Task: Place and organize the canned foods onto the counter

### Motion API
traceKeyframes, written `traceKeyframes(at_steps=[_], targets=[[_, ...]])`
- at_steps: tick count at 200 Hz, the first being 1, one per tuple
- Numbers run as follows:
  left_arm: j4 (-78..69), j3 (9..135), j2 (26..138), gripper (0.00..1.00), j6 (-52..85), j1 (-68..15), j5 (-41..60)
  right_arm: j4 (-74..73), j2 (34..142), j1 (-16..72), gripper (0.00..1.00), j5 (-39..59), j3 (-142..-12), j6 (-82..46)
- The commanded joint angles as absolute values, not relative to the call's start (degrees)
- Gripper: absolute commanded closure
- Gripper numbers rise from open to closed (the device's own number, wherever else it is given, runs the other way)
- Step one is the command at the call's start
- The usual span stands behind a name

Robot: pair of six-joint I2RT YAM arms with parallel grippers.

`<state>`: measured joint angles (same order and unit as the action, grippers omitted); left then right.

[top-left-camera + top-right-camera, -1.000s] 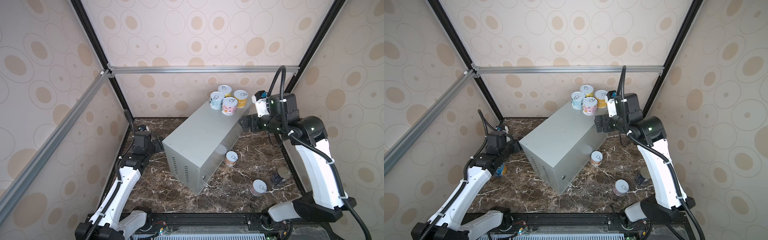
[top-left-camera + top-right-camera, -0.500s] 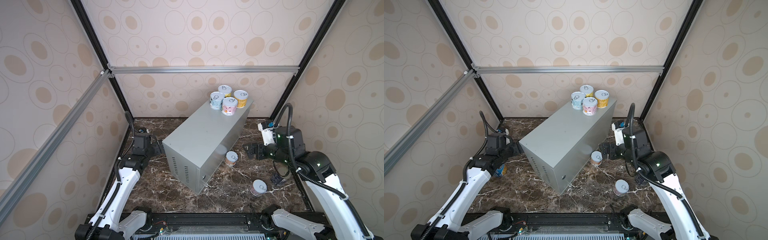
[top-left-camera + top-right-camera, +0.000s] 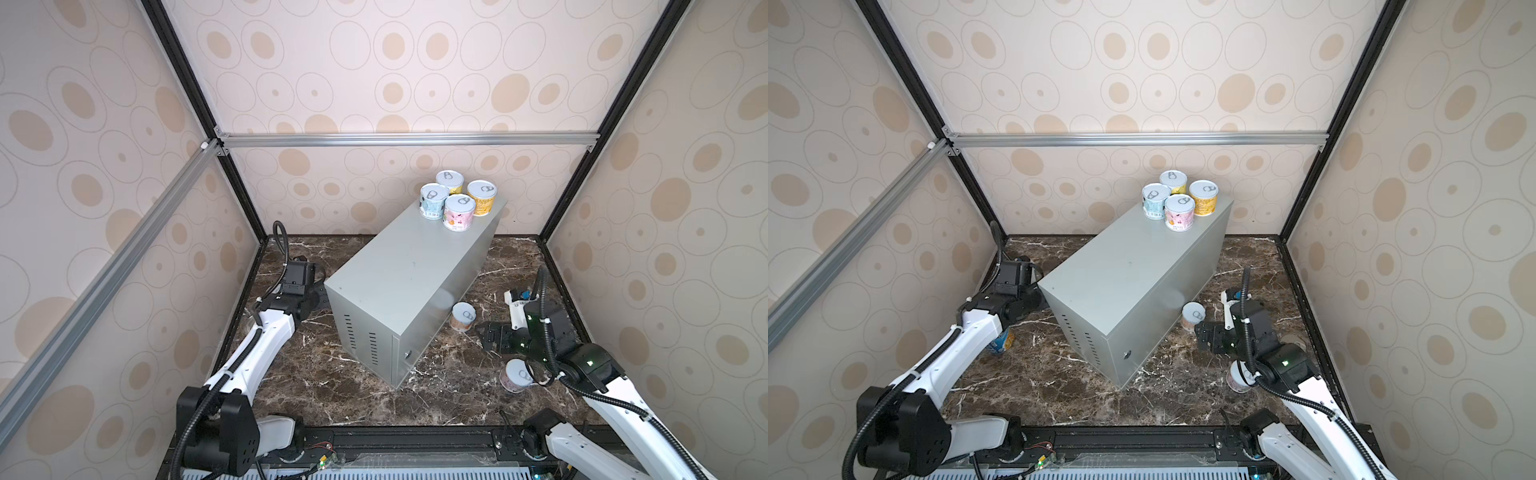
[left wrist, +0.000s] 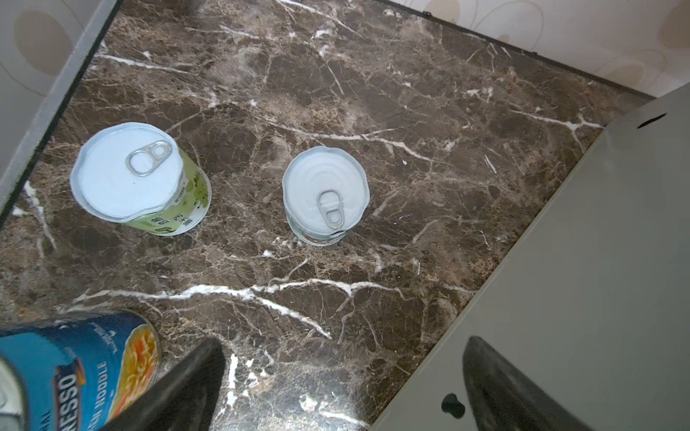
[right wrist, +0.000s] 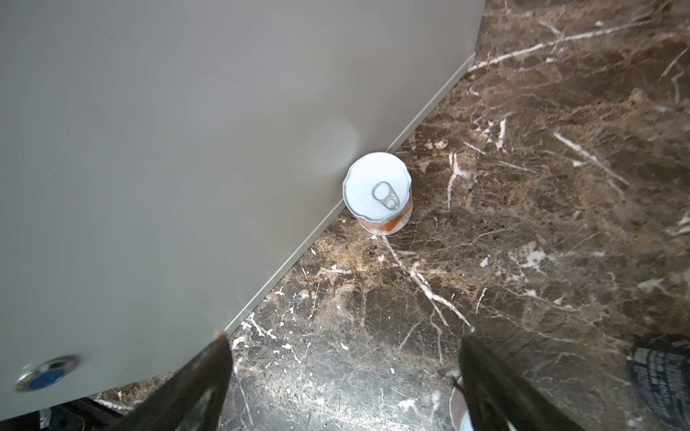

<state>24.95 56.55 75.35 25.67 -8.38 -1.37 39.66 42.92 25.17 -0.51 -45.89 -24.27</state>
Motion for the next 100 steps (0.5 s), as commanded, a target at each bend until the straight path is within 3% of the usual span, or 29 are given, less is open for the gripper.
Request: traceKeyframes(at_steps=[1,100], targets=[[21.58,60.01,79.01,0.01,26.51,-8.19,-1.97,32.07,42.77,25.49,0.03,0.14,-43.28,-27.71],[17.73,65.95,94.20,0.01,29.38,-6.94,-7.21,23.66,52.88,25.53,0.02,5.25,-40.71,-24.93]])
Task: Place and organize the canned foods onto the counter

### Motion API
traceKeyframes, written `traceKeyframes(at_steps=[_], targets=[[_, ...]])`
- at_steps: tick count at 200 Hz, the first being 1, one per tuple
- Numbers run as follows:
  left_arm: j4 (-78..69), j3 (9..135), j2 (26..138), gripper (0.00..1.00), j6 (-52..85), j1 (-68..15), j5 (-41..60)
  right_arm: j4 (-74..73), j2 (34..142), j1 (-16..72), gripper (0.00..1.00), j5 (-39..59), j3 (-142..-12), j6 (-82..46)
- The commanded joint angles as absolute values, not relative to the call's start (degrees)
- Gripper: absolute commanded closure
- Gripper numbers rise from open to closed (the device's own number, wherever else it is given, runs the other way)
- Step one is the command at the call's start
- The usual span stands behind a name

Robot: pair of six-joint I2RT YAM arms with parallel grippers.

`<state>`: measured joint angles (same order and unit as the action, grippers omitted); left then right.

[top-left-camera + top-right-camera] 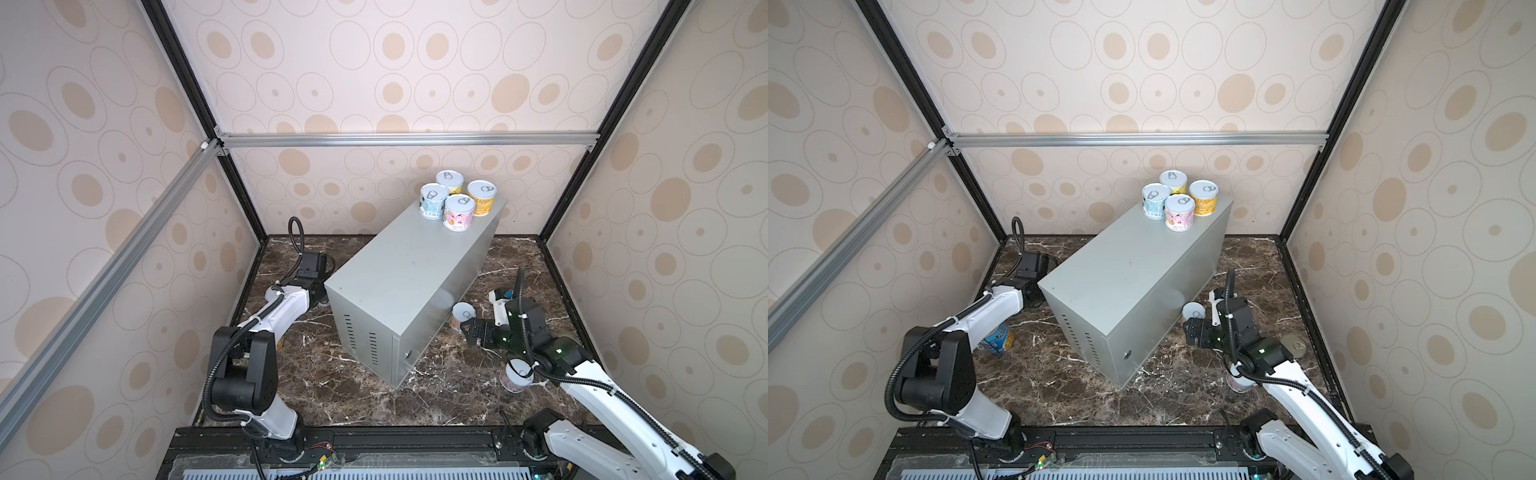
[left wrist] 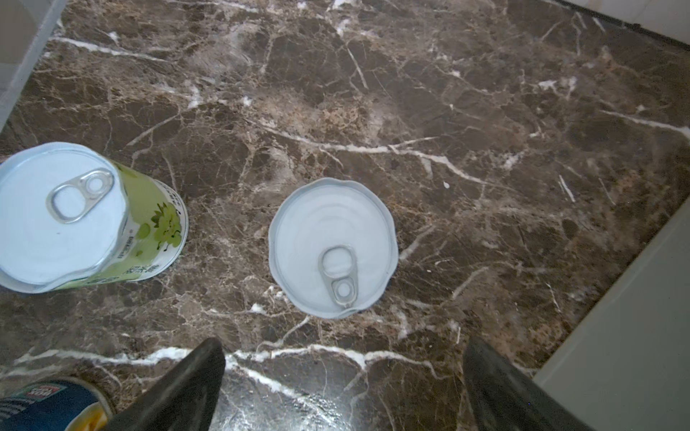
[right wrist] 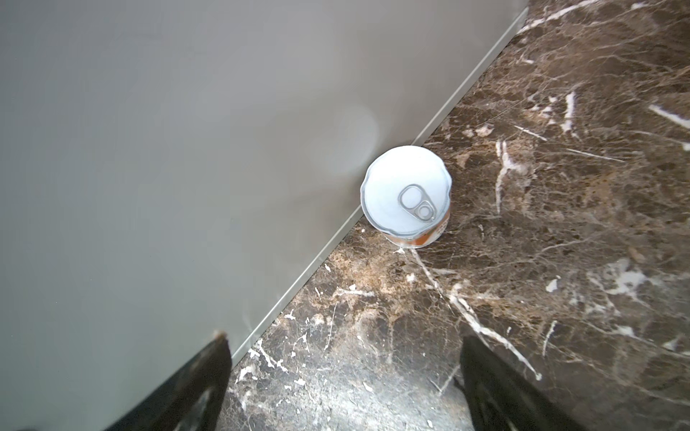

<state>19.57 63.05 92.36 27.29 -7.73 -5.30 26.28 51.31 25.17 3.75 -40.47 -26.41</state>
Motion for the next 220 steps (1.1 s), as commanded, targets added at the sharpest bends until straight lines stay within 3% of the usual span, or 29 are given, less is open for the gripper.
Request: traceKeyframes(at_steps=[1,220], targets=[[17.74,65.94,94.29,0.01,29.46,-6.90,-7.21,23.70,52.94,25.51,0.02,5.31,-40.75,-24.86],[4.44,61.87,108.38,0.01,33.90,-6.50,-13.86,17.18,56.60,25.25,0.02,7.91,-39.53,-23.12]])
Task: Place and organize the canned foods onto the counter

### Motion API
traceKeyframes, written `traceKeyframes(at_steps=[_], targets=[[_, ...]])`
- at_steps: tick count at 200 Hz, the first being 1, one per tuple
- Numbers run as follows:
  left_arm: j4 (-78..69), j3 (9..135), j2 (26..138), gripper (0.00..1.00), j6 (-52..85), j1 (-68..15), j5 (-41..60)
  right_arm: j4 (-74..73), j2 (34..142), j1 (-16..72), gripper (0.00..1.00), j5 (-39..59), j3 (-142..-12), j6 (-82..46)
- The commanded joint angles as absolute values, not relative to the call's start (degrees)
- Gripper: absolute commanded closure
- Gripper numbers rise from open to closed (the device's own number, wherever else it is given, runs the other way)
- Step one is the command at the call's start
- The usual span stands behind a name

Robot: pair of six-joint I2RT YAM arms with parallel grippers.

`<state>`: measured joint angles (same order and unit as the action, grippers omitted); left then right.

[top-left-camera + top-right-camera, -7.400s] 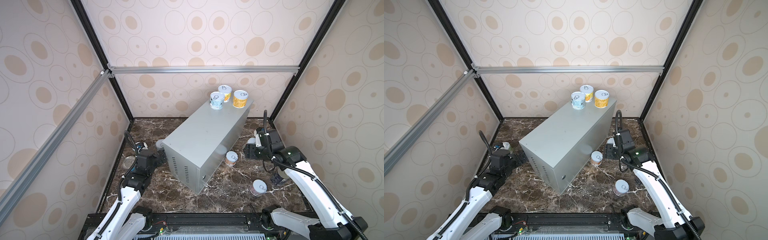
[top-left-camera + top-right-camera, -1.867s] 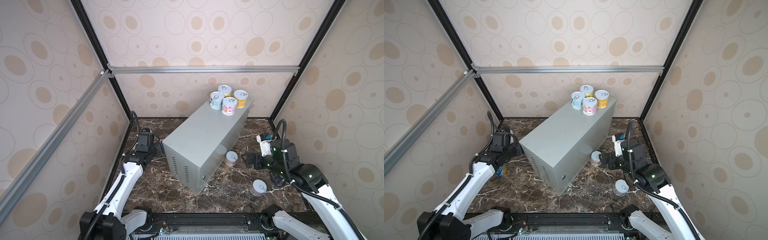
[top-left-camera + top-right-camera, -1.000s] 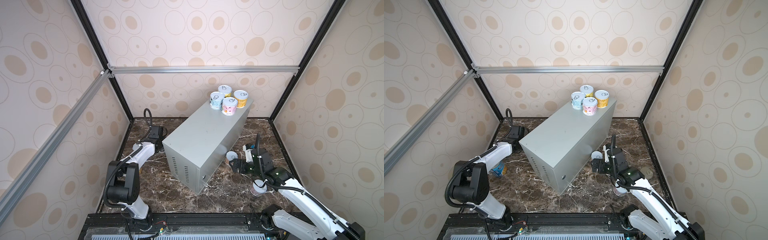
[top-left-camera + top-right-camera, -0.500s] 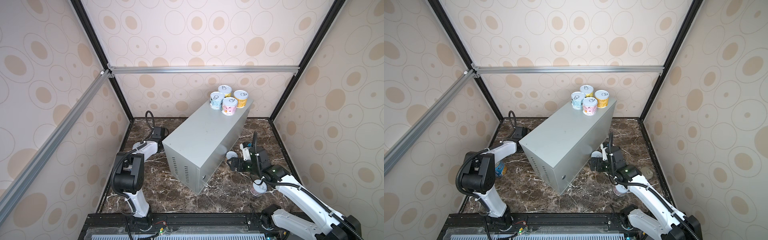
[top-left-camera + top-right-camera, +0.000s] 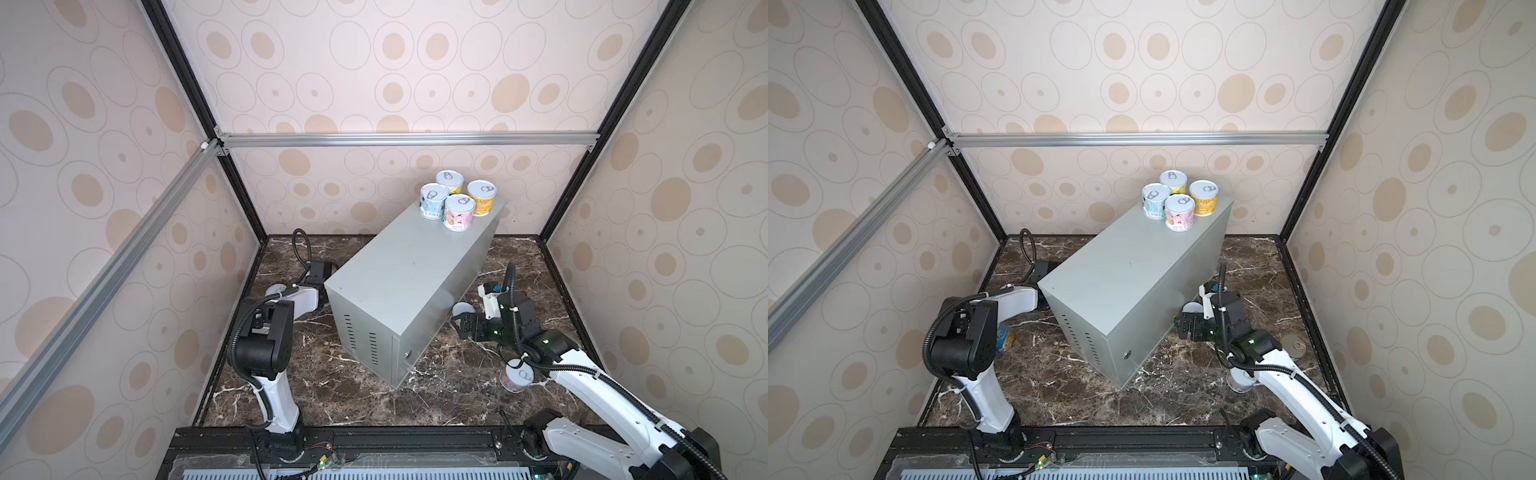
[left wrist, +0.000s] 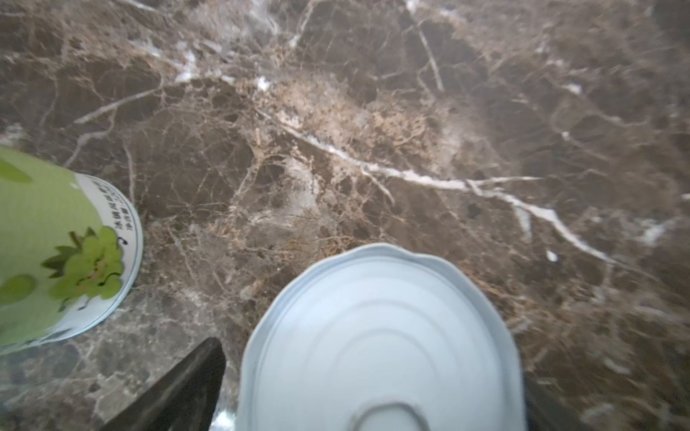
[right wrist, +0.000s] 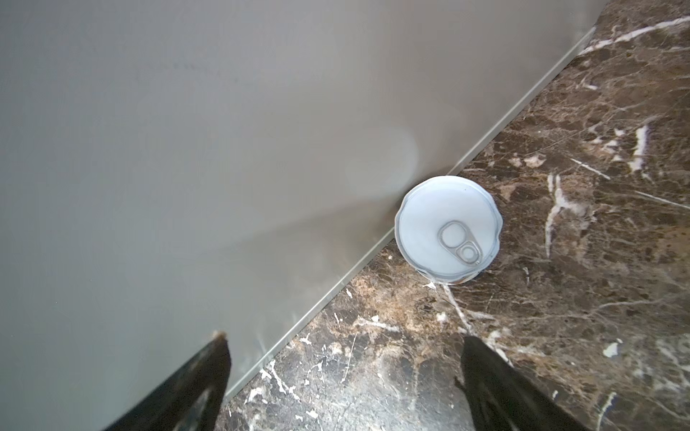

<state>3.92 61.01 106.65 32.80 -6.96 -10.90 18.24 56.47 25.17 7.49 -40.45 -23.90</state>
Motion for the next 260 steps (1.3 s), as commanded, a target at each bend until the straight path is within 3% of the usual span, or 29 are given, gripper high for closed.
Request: traceKeyframes(at_steps=[1,122,196,260], targets=[[4.37,61.87,108.42,0.01,33.91,-6.50,-13.92,17.21,56.60,25.24,0.02,7.91,-39.50,-23.12],[2.02,63.41,111.53,0.10,33.75,-6.58,-18.45,16.22,57.13,24.76,0.01,8.87,-38.85,-23.12],[1.41,63.37,111.27,0.32,33.13,-6.59,-18.31,15.81,57.00,24.25,0.02,9.56,-38.58,-23.14],[3.59,62.84,107.32,0.39,33.24,-6.57,-18.11,16.54,56.11,24.25,0.02,10.10,-38.55,-23.20]])
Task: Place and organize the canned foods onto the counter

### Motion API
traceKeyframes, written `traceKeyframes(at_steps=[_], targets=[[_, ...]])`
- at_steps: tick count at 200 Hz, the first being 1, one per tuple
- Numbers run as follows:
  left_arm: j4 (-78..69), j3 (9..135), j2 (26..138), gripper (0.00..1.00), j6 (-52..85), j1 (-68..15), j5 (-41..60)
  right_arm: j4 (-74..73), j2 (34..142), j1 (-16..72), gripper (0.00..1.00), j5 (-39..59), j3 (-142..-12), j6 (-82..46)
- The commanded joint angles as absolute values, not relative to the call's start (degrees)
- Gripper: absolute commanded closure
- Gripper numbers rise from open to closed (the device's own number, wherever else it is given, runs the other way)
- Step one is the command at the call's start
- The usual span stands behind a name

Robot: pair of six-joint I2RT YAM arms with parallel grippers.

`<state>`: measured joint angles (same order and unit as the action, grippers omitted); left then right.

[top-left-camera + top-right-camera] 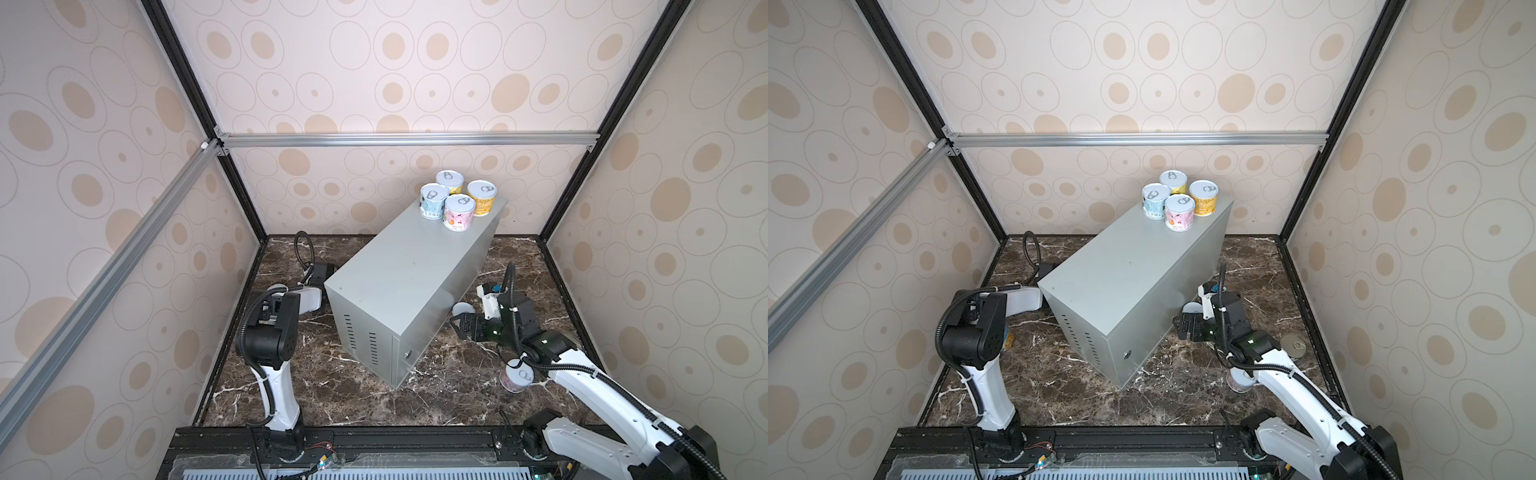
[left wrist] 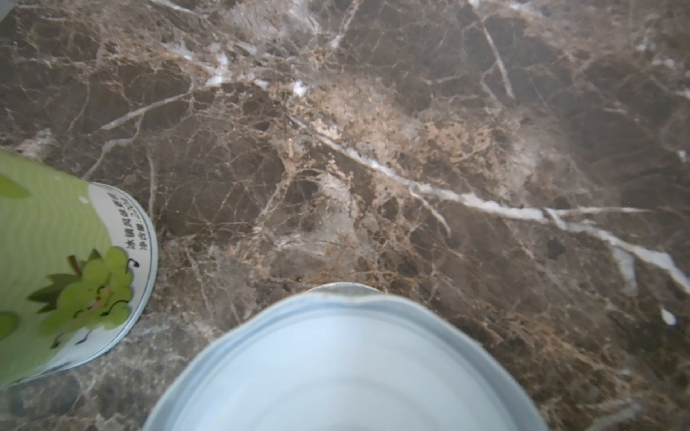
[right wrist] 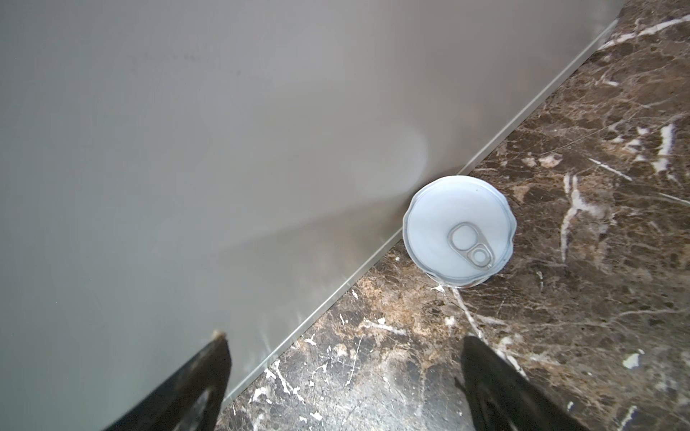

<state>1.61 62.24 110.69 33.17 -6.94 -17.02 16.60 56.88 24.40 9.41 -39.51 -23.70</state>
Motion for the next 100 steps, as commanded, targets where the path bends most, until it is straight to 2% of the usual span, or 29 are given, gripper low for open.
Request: traceKeyframes(at_steps=[1,100], targets=[[3.68,62.84,107.23,0.39,33.23,-6.58,-18.11,16.58,56.09,24.26,0.02,10.10,-38.57,-23.20],[12.00,64.82,96.39,0.38,32.13,-6.53,-17.84,23.05,52.74,24.23,0.02,13.83,-41.59,-24.21]])
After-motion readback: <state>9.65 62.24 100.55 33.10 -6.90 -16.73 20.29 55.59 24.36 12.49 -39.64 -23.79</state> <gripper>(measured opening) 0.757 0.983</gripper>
